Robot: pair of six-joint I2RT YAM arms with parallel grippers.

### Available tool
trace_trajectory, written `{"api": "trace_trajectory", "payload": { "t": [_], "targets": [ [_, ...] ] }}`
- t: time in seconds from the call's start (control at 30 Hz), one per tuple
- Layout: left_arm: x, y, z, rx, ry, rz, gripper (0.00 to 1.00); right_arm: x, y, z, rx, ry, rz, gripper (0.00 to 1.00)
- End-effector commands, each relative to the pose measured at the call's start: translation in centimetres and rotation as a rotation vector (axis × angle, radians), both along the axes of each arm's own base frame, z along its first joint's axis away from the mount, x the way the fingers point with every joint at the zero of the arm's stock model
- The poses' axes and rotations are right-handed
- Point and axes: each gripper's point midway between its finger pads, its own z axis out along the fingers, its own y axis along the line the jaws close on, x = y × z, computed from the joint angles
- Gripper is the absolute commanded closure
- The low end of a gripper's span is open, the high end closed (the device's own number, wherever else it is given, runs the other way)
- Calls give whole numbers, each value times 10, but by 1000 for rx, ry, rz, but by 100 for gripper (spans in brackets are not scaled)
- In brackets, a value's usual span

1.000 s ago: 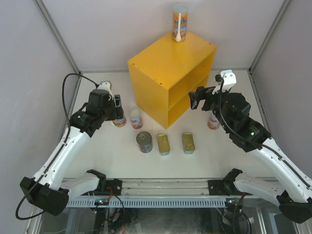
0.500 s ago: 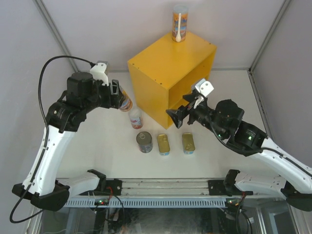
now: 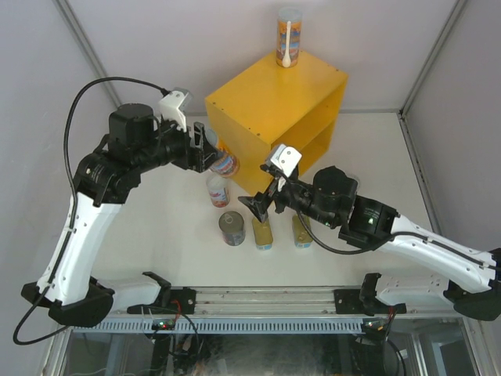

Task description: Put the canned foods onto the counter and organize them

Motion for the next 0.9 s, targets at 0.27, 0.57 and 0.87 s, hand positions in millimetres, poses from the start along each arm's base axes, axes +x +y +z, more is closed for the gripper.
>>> {"api": "trace_trajectory", "payload": {
  "t": [0.27,0.57,0.87],
  "targets": [
    [-53,-48,87,-169,-199,-292,100,14,9,34,46,-164,-45,10],
    [-73,-61,95,-191,-190,-377,100,15,12,39,29,-202,-36,9],
    [-87,-69,106,-213,-203,-442,100,12,18,40,37,-203,-13,9]
  ]
}}
